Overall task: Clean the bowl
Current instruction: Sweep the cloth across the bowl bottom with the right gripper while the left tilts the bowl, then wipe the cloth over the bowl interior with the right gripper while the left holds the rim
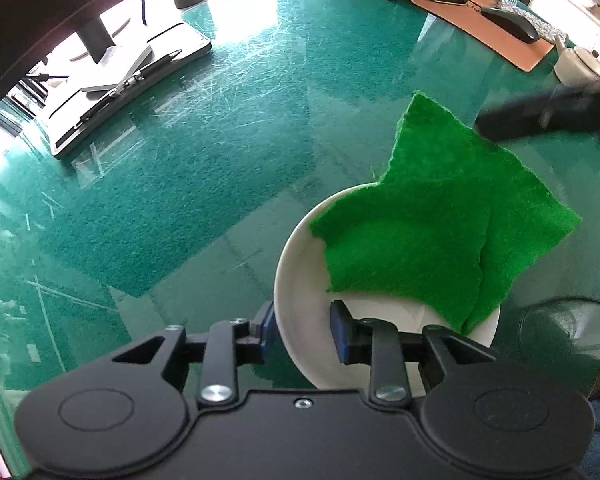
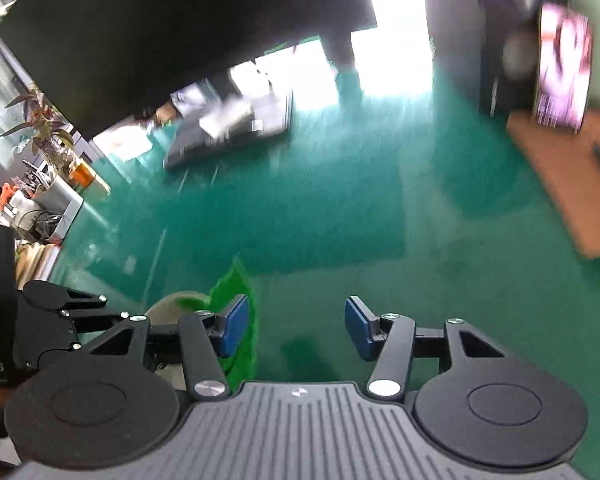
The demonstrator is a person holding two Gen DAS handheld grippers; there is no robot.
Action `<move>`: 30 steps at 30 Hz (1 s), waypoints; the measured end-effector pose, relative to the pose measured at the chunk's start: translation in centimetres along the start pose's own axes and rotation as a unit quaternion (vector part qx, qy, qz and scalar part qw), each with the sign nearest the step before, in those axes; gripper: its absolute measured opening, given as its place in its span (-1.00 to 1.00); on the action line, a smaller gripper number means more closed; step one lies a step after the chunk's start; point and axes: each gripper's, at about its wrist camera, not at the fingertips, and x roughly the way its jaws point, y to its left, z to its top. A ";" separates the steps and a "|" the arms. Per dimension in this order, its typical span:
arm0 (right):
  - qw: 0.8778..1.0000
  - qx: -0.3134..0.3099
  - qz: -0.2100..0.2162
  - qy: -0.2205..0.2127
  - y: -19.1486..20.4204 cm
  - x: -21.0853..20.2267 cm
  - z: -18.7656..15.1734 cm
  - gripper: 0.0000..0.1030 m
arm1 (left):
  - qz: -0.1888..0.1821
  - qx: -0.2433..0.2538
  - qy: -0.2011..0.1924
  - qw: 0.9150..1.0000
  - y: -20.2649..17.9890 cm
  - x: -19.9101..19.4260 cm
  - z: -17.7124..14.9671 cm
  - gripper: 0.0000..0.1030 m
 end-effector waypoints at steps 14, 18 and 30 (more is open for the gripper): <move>0.993 -0.091 0.035 0.069 3.6 4.9 -2.9 -0.74 | 0.023 0.014 -0.004 1.000 -0.4 0.1 -0.1 -0.24; 0.994 -0.074 0.047 0.069 3.2 5.3 -3.1 -0.75 | 0.023 0.033 -0.006 0.999 -0.7 0.2 0.1 -0.34; 0.988 -0.107 0.065 0.096 3.4 8.0 -0.6 -0.70 | 0.024 0.108 0.000 0.994 -1.7 0.7 0.8 -0.41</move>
